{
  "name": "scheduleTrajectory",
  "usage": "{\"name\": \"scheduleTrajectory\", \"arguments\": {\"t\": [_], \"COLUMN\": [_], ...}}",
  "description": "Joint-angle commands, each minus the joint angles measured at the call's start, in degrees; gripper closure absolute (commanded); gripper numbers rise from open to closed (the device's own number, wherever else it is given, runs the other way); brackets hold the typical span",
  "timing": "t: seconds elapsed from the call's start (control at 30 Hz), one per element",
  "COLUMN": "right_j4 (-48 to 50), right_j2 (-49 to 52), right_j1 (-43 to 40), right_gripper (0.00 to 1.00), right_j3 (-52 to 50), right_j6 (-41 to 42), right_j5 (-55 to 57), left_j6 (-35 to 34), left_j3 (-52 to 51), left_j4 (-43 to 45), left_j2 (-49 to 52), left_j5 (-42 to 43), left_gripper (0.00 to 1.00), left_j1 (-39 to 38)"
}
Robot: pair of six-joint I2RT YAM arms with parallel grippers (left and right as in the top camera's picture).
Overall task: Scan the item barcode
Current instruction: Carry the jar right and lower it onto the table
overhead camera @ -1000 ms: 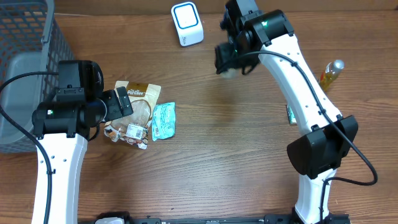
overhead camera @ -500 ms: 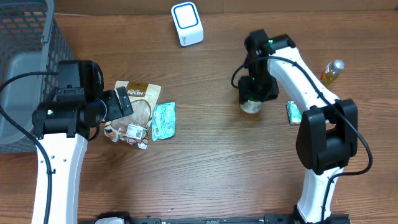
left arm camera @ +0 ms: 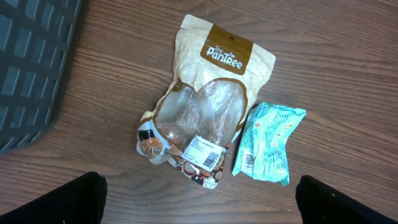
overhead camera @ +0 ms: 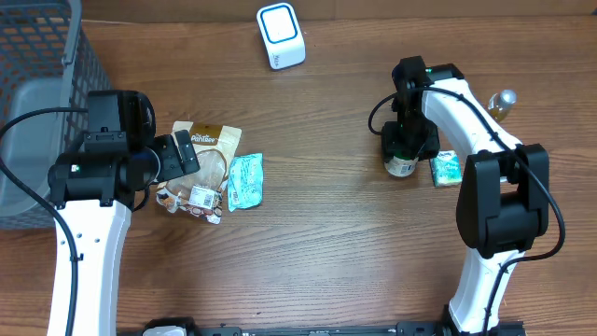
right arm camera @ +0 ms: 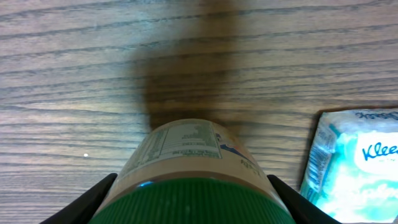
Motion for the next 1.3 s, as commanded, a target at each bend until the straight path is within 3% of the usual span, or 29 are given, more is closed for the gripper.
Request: {"name": "scheduleTrajectory", "arguments": {"t": [0.0, 0.23, 0.33, 0.37, 0.6, 1.07, 1.27], "right_j4": [0.4, 1.4, 1.3, 1.4, 1.4, 4.3, 5.3], "right_j2": [-0.7, -0.7, -0.7, -0.7, -0.7, -0.7, -0.7], "right_j1": [0.0, 0.0, 0.0, 0.0, 0.0, 0.0, 0.0], "right_gripper": [0.7, 0.64, 0.26, 0.2, 0.01, 0.0, 0.0], "right_j3": [-0.1, -0.1, -0.1, -0.1, -0.1, -0.1, -0.1], "right_j6": [0.3, 0.3, 0.3, 0.3, 0.3, 0.4, 4.7], "right_j5": [0.8, 1.1, 1.1, 1.1, 1.1, 1.0, 1.0], "left_j6": [0.5, 0.5, 0.5, 0.5, 0.5, 0.5, 0.5], "left_j3": [0.5, 0.5, 0.5, 0.5, 0.5, 0.5, 0.5], "left_j4": [0.0, 0.0, 0.1, 0.0, 0.0, 0.0, 0.1], "left_j2": [0.0, 0.0, 0.0, 0.0, 0.0, 0.0, 0.0], "left_j5": [-0.4, -0.4, -0.4, -0.4, -0.4, -0.4, -0.4], "left_gripper": [0.0, 0.0, 0.0, 0.0, 0.0, 0.0, 0.01], "left_j1": [-0.4, -0.4, -0.4, -0.4, -0.4, -0.4, -0.4]}}
